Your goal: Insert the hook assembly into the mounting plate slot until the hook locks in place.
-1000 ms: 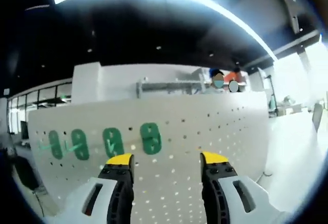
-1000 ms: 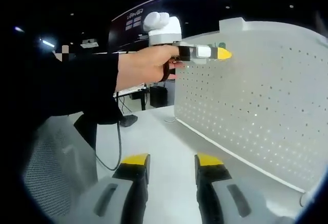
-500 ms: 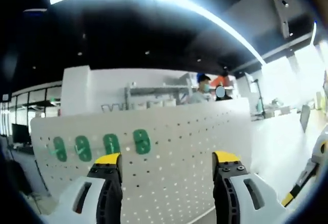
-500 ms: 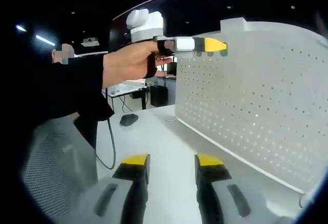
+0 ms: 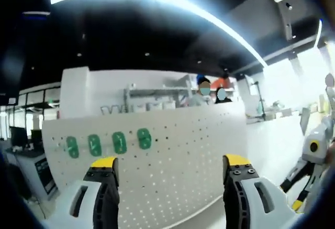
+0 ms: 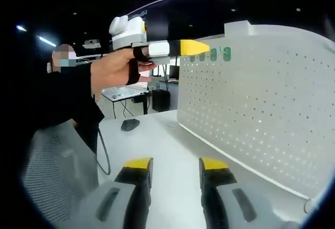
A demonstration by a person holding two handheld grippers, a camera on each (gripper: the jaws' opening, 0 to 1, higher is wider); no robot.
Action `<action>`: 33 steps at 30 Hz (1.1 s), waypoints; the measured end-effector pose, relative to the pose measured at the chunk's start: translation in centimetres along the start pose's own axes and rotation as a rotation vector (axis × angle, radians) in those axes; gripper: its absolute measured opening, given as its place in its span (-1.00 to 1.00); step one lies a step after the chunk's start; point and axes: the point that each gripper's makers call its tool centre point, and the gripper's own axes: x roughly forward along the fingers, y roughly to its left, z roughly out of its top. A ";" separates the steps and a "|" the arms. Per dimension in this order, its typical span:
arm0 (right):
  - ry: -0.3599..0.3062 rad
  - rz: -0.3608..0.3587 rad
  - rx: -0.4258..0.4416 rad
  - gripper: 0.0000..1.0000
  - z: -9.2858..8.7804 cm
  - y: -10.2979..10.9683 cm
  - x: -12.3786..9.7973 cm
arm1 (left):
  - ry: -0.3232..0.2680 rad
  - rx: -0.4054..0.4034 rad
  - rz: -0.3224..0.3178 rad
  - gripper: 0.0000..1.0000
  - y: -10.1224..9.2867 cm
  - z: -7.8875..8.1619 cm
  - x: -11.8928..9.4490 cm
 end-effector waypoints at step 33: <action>-0.138 -0.028 0.011 -0.17 3.2 -0.2 -0.7 | 0.086 -0.087 -0.013 0.65 -2.3 -4.6 -10.5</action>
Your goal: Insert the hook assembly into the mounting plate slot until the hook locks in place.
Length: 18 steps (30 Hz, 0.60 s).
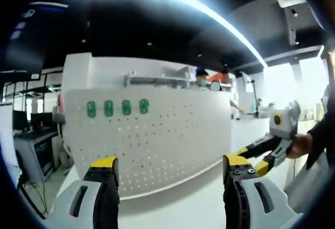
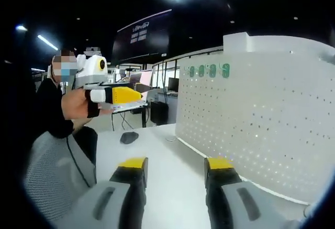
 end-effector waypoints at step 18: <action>-0.190 -0.177 0.087 0.52 5.0 -1.2 -2.4 | -0.040 -0.040 -0.019 0.69 -1.3 0.9 -1.2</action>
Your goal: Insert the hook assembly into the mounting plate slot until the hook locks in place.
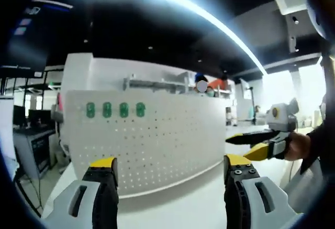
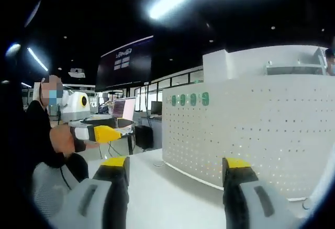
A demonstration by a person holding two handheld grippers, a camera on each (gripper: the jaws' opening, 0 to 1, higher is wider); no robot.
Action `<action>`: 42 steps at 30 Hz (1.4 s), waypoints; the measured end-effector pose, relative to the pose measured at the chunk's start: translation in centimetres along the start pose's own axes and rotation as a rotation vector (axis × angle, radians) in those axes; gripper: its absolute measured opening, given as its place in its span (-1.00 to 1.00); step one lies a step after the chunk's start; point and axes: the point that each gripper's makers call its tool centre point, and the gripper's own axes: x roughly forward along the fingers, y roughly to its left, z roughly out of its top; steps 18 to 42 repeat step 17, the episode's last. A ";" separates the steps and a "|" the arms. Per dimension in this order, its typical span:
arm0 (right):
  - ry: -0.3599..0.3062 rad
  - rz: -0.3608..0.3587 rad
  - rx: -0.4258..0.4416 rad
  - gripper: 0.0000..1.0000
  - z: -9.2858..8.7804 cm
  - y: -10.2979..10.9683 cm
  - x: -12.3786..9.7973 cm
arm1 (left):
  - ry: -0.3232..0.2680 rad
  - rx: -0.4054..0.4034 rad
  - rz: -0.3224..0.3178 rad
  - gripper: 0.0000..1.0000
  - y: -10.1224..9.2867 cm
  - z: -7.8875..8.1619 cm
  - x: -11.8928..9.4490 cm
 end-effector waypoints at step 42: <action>-0.168 0.002 0.088 0.93 2.4 0.7 -0.5 | -0.010 -0.027 -0.018 0.70 -0.8 -0.2 -0.2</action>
